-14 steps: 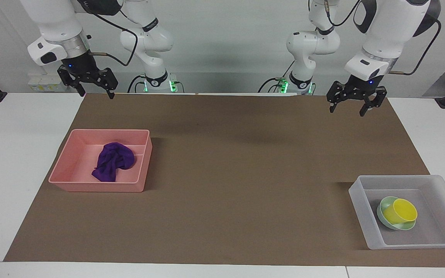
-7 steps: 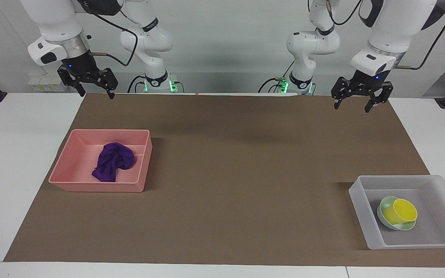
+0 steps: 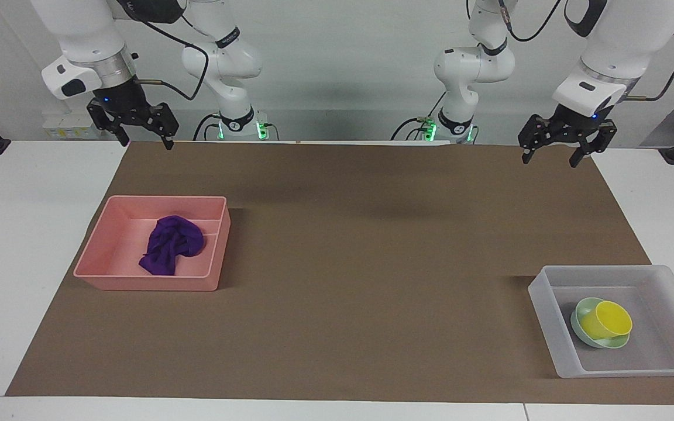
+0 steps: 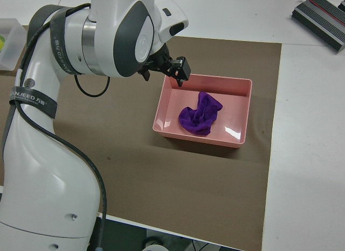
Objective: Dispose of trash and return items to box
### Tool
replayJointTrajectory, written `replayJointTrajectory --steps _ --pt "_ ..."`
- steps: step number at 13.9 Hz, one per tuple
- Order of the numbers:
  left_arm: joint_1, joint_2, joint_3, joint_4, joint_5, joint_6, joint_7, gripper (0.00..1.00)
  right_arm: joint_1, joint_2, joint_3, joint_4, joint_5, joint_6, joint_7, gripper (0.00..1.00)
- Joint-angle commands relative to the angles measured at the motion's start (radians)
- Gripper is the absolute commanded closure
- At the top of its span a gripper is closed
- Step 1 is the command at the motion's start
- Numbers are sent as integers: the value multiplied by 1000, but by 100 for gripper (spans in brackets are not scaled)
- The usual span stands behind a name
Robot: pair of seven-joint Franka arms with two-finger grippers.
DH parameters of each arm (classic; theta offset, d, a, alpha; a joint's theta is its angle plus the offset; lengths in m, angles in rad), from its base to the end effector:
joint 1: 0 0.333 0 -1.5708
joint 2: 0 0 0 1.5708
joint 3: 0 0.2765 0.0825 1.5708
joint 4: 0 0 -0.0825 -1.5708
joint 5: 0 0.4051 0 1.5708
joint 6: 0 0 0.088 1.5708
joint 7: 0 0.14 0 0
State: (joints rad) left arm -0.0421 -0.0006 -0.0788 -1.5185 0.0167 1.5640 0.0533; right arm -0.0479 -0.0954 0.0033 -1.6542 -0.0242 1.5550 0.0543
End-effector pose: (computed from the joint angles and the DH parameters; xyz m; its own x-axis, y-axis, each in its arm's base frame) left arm 0.5729 -0.0673 0.5776 0.9839 -0.1731 0.0451 -0.1724 -0.9848 -0.0192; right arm 0.5466 -0.0278 0.5632 0.9951 -0.0991 -0.0025 -0.0990 -0.9948 0.0247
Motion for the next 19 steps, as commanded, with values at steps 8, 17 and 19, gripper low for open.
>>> replayJointTrajectory --steps 8,17,19 --pt "-42 2 97 18 2 -35 2 0 -9 -26 4 -27 16 -4 9 0" --pt "-38 -9 99 -14 2 -24 5 0 -9 -26 4 -27 16 -4 9 0" --pt "-38 -13 100 -22 3 -21 5 0 -9 -26 4 -27 16 -4 9 0"
